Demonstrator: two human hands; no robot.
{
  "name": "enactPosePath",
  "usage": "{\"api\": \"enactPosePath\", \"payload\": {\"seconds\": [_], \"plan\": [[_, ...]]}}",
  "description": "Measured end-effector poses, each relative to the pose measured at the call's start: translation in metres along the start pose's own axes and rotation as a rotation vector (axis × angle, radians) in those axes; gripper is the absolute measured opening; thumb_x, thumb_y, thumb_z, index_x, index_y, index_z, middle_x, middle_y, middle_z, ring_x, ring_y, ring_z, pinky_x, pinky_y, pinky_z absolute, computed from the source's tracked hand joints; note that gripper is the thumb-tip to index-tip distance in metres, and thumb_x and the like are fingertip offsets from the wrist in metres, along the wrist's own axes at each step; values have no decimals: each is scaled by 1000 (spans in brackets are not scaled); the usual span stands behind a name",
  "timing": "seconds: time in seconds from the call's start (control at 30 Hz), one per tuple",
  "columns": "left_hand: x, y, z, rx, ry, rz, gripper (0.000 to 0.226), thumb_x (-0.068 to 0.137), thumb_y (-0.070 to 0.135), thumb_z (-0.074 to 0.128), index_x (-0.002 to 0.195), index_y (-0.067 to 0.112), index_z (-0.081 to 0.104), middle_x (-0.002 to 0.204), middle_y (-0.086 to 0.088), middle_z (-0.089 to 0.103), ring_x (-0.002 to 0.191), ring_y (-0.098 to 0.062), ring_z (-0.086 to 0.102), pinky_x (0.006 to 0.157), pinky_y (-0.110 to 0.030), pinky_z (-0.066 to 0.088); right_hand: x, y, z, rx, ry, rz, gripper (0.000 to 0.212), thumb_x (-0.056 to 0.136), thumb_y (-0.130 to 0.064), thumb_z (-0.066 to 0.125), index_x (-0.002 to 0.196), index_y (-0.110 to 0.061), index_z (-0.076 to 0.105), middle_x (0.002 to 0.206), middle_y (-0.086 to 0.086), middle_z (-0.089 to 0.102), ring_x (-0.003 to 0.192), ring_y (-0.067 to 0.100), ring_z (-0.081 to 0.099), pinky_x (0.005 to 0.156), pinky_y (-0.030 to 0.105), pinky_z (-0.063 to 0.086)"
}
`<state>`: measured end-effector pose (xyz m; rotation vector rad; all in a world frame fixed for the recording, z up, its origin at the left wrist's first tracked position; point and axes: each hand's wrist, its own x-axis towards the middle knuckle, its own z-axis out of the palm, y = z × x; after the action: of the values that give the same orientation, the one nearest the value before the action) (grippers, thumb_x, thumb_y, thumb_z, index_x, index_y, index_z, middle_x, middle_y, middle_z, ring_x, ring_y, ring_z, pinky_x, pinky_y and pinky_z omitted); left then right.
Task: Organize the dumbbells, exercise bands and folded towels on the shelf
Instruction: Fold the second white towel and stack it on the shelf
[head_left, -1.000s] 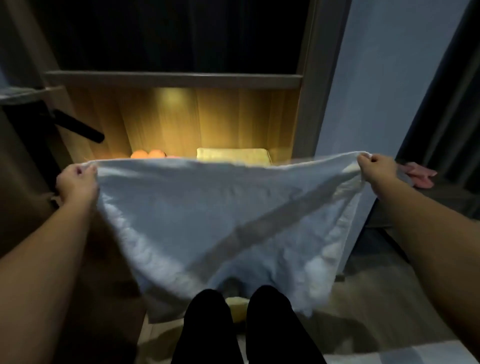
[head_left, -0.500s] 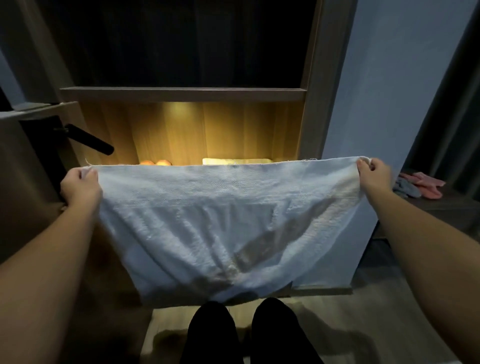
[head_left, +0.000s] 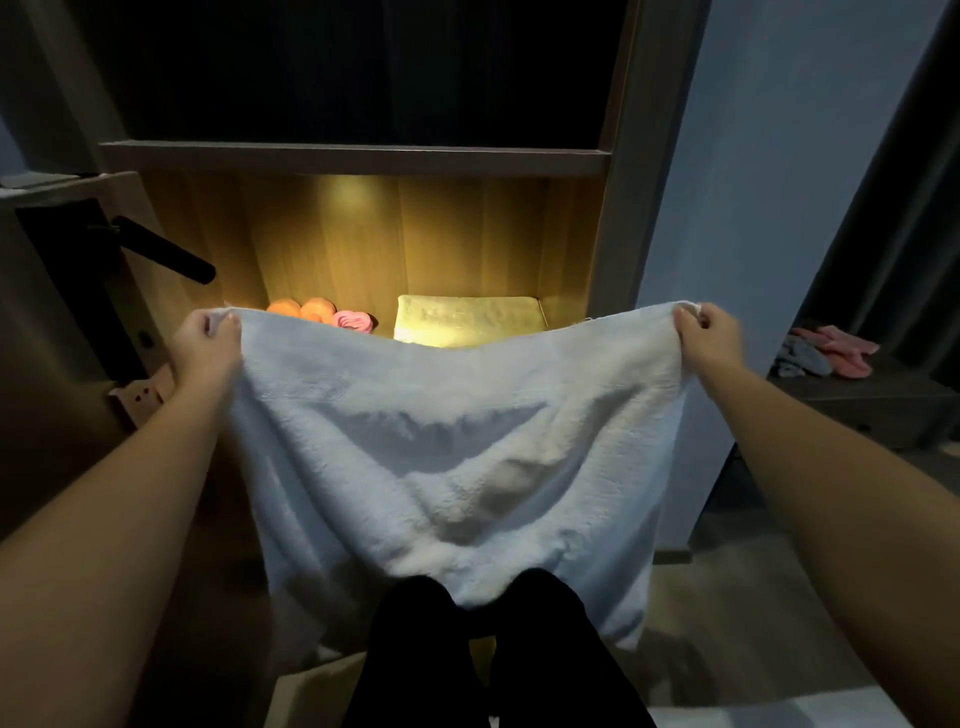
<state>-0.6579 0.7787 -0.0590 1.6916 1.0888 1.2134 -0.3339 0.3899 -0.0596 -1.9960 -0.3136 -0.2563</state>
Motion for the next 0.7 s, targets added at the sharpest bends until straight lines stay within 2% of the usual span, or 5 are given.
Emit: {"api": "enactPosePath", "payload": {"seconds": [0.13,0.3,0.4,0.53,0.7], "plan": [[-20,22,32,8,-233,164,18,100,25,47,99,11,58,88,-7,53,85,-18,46,71,-30,37,-26,-40,30,60,-192,-167,16,98,-22,54,88,-11,60,85,4,57,79,15,50,64,27,39],[-55,51,63,-3,-539,356,27,96,28,53,94,2,61,81,-1,52,75,-10,47,70,-30,37,-60,-77,49,90,-382,-340,27,99,-29,53,103,-7,68,95,5,64,86,14,56,72,27,47],[-80,66,71,68,-782,470,15,90,36,63,99,25,66,101,11,64,93,5,55,80,-9,38,-78,-92,55,127,-517,-433,28,98,-27,55,94,-3,67,86,6,61,80,14,54,67,24,43],[-113,83,77,210,-1028,662,38,93,27,64,130,23,58,122,18,56,104,16,50,83,3,32,-98,-104,59,173,-640,-528,27,96,-23,60,82,-1,66,77,12,58,71,12,50,63,27,41],[-129,87,80,64,-1103,626,42,91,18,68,131,23,57,122,9,65,108,4,59,89,-10,44,-115,-107,50,225,-727,-607,18,94,-22,62,91,-8,72,80,7,67,72,12,58,63,28,47]]}}
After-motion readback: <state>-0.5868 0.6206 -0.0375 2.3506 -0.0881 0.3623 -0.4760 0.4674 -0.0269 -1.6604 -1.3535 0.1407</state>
